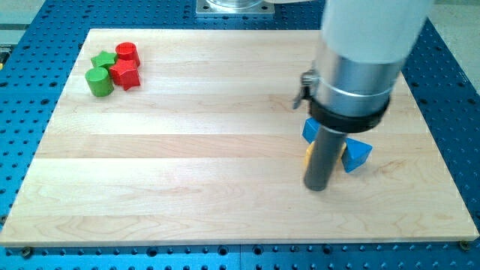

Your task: Adjust the yellow blocks vertically to each other

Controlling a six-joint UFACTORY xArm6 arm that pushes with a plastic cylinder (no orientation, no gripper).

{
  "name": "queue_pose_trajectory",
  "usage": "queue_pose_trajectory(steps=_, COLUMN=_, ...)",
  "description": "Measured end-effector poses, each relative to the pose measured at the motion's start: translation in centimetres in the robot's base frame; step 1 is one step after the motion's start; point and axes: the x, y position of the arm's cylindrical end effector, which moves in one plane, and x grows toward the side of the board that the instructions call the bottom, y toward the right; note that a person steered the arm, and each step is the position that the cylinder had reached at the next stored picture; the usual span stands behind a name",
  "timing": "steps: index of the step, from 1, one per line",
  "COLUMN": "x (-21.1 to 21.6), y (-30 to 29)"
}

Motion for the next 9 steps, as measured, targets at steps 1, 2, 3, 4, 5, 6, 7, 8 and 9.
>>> queue_pose_trajectory(steps=1, x=2.0, y=2.3)
queue_pose_trajectory(steps=2, x=2.6, y=9.5)
queue_pose_trajectory(steps=3, x=-1.4, y=11.3)
queue_pose_trajectory(steps=4, x=-3.0, y=9.4)
queue_pose_trajectory(steps=5, x=-3.0, y=7.6)
queue_pose_trajectory(steps=6, x=-3.1, y=6.5)
queue_pose_trajectory(steps=7, x=-8.0, y=9.7)
queue_pose_trajectory(steps=8, x=-16.3, y=6.8)
queue_pose_trajectory(steps=9, x=-13.6, y=1.8)
